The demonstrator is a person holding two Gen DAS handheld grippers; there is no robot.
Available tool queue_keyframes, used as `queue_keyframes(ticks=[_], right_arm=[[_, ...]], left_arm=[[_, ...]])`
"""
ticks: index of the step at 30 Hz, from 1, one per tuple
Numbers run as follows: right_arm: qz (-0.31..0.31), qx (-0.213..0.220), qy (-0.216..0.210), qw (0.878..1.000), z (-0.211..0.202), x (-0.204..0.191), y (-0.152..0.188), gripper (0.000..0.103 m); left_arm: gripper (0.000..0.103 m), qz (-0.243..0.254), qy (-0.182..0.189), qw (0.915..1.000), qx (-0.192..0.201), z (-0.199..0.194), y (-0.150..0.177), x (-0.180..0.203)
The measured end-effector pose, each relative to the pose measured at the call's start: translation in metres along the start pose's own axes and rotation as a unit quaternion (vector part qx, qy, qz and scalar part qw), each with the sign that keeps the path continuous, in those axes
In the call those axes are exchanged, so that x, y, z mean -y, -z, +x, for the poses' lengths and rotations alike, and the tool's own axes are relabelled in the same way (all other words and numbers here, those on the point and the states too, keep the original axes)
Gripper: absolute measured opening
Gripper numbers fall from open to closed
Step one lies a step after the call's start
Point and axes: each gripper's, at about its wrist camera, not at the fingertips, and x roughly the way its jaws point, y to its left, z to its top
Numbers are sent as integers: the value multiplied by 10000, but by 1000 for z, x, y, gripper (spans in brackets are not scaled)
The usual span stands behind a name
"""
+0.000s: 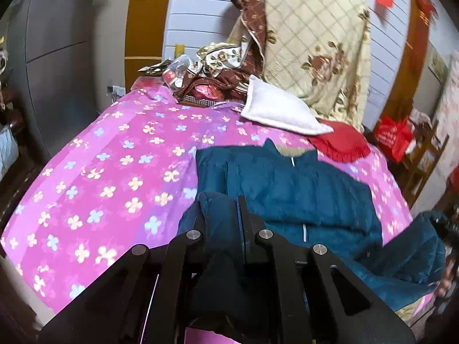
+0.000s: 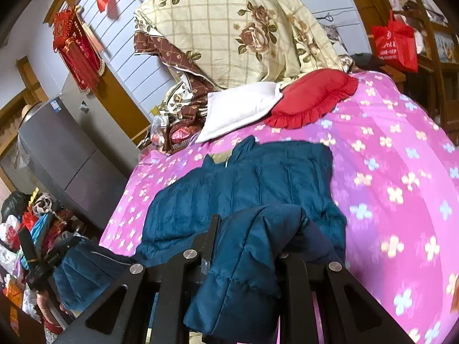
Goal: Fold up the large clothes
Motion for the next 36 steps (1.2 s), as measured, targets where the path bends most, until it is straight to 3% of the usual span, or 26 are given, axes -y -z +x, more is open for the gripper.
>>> queue_keyframes(ticks=[5, 13, 18, 27, 36], right_arm=[[18, 13, 150, 9999, 26, 4, -29, 18], [141, -87, 411, 9990, 79, 21, -61, 18], [266, -254, 610, 9975, 126, 36, -84, 18], [492, -676, 886, 9926, 217, 68, -108, 18], [555, -905, 1155, 9876, 275, 95, -112, 18]], left_arm=[[8, -100, -266, 9996, 40, 33, -30, 4], [9, 221, -855, 9961, -46, 107, -62, 24], [8, 250, -1242, 9913, -344, 168, -77, 27], [9, -36, -1584, 9811, -1111, 278, -92, 19], [12, 2, -1850, 9739, -1311, 351, -91, 25]])
